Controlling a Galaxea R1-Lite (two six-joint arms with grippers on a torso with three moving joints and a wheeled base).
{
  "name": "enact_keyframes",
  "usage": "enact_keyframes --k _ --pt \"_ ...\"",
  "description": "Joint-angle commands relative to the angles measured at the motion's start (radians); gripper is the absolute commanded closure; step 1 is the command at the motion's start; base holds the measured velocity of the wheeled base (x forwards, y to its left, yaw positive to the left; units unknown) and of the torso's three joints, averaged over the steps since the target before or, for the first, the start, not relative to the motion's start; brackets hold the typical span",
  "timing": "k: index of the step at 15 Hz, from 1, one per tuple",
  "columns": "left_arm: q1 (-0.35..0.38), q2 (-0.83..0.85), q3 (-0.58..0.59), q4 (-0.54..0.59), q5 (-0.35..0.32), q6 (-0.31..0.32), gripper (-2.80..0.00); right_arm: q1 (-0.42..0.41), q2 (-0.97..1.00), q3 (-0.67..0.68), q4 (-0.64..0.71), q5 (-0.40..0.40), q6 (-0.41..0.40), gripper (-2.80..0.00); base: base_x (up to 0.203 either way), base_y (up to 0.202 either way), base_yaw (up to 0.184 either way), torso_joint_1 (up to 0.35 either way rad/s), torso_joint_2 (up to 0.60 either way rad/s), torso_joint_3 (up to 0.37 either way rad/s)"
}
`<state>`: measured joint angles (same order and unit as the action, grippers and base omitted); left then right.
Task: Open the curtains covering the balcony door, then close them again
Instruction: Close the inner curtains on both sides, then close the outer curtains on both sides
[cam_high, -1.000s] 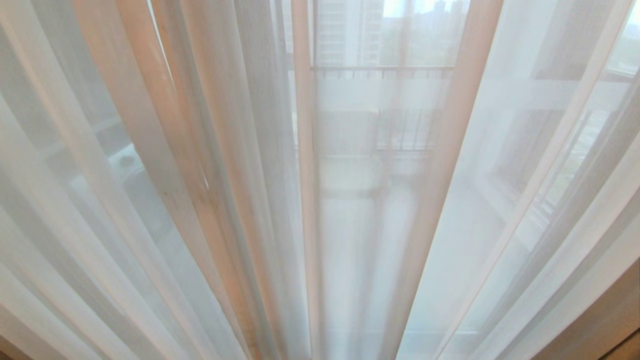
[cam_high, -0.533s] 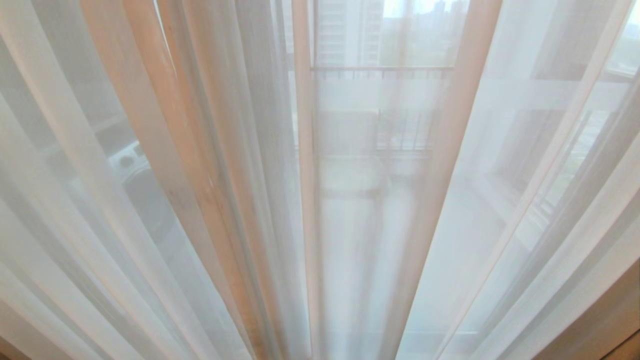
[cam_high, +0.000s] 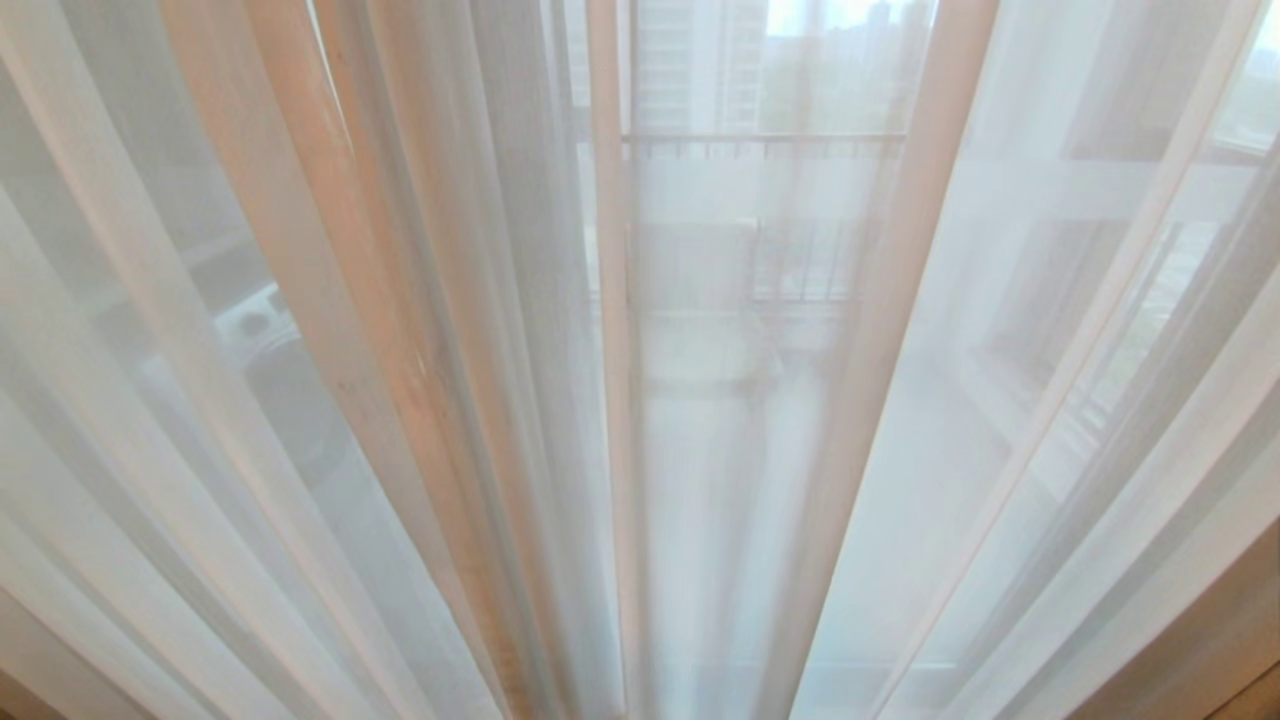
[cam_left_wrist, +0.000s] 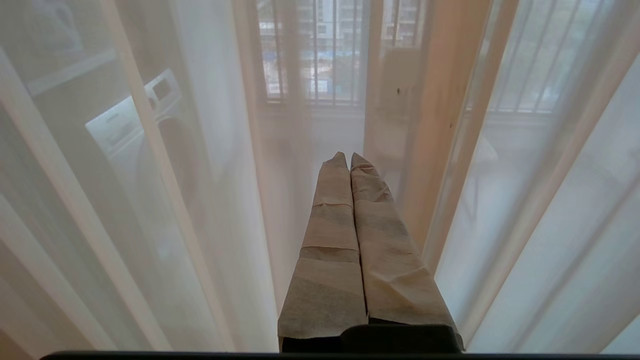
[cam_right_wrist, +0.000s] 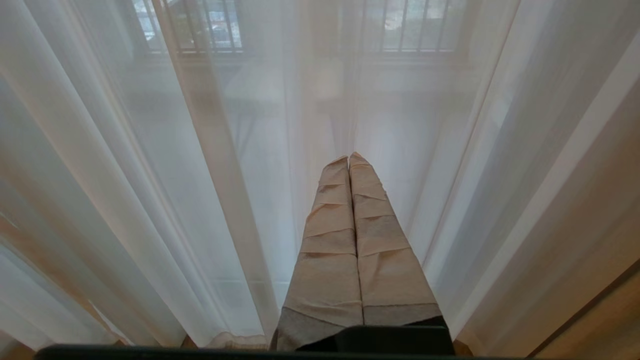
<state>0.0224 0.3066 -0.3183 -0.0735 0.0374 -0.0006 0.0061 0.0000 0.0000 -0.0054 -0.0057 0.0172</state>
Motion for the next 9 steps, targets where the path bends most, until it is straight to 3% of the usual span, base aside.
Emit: enact_keyframes --k 1,3,7,9 --pt "0.026 -0.05 0.065 -0.005 -0.034 0.006 0.0 0.0 0.0 0.0 -0.001 0.0 0.001 0.0 0.0 0.0 0.0 0.0 0.0 0.0" --pt "0.026 -0.051 0.131 -0.017 -0.067 0.007 0.0 0.0 0.0 0.0 -0.001 0.0 0.001 0.0 0.0 0.0 0.0 0.0 0.0 0.0" --pt "-0.019 -0.116 0.306 -0.106 -0.072 0.006 0.0 0.0 0.0 0.0 -0.001 0.0 0.001 0.0 0.0 0.0 0.0 0.0 0.0 0.0" --pt "-0.031 -0.173 0.318 -0.049 -0.067 0.006 0.0 0.0 0.0 0.0 -0.001 0.0 0.0 0.0 0.0 0.0 0.0 0.0 0.0 0.0"
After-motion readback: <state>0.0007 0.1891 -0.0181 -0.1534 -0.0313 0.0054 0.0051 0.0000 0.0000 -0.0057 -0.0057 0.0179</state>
